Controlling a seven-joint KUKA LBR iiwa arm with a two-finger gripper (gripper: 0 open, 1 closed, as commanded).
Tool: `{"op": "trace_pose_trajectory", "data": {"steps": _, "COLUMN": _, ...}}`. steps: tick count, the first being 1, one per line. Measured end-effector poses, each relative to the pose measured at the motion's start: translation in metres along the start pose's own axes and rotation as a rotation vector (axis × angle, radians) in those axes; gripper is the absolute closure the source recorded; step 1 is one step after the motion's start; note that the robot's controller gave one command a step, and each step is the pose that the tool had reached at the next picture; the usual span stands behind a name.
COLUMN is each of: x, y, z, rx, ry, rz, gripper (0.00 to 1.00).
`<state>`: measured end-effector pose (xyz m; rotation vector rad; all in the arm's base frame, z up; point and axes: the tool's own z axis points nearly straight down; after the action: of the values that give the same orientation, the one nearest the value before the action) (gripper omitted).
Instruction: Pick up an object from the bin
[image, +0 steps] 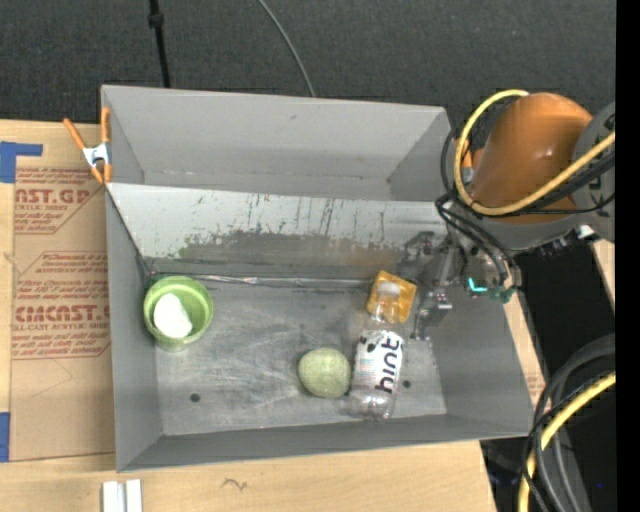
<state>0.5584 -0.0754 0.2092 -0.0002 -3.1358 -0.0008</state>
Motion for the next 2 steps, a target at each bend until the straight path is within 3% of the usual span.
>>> {"op": "trace_pose_trajectory", "data": {"steps": 1, "x": -0.002, "y": 0.000, "z": -0.004, "rx": 0.001, "ry": -0.008, "rz": -0.001, "gripper": 0.00}}
{"op": "trace_pose_trajectory", "data": {"steps": 2, "x": -0.005, "y": 0.002, "z": 0.033, "rx": 0.002, "ry": -0.013, "rz": -0.091, "gripper": 0.00}}
